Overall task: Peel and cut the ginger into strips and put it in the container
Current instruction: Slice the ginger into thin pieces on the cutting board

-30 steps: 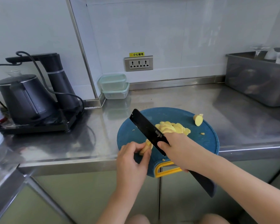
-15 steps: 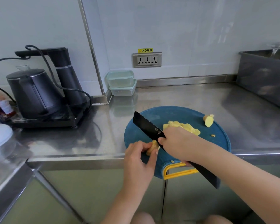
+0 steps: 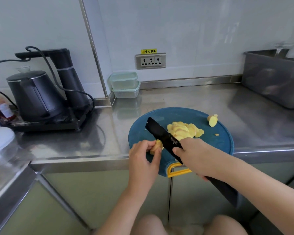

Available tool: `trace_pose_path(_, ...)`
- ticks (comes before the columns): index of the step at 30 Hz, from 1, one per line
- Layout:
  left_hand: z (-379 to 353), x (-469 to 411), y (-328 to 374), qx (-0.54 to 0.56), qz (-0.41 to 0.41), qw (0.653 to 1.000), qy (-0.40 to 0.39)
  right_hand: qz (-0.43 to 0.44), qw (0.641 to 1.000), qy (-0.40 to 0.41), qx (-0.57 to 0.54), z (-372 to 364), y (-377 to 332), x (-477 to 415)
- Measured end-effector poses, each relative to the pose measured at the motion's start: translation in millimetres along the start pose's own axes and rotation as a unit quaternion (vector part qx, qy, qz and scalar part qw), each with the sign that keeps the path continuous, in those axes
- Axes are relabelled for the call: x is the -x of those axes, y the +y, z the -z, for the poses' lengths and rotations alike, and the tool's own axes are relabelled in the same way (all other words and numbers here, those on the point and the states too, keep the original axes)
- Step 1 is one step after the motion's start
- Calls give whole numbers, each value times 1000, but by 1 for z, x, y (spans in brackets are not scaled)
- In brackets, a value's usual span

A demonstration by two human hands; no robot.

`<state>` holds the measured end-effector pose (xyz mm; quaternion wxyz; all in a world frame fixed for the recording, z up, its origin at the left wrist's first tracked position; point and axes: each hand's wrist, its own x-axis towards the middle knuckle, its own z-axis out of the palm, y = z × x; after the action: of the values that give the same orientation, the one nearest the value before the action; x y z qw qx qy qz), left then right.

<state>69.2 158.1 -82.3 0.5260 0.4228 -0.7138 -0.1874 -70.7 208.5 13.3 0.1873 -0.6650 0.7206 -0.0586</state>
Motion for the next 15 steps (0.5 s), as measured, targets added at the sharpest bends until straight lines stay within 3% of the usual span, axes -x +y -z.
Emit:
trace_pose_path(10, -4, 1, 2, -10, -5, 1000, 15, 32, 999, 24, 30, 3, -16, -29)
trace_pose_path(15, -3, 0, 2, -17, 15, 1000, 10, 56, 993, 5, 103, 8, -27, -36)
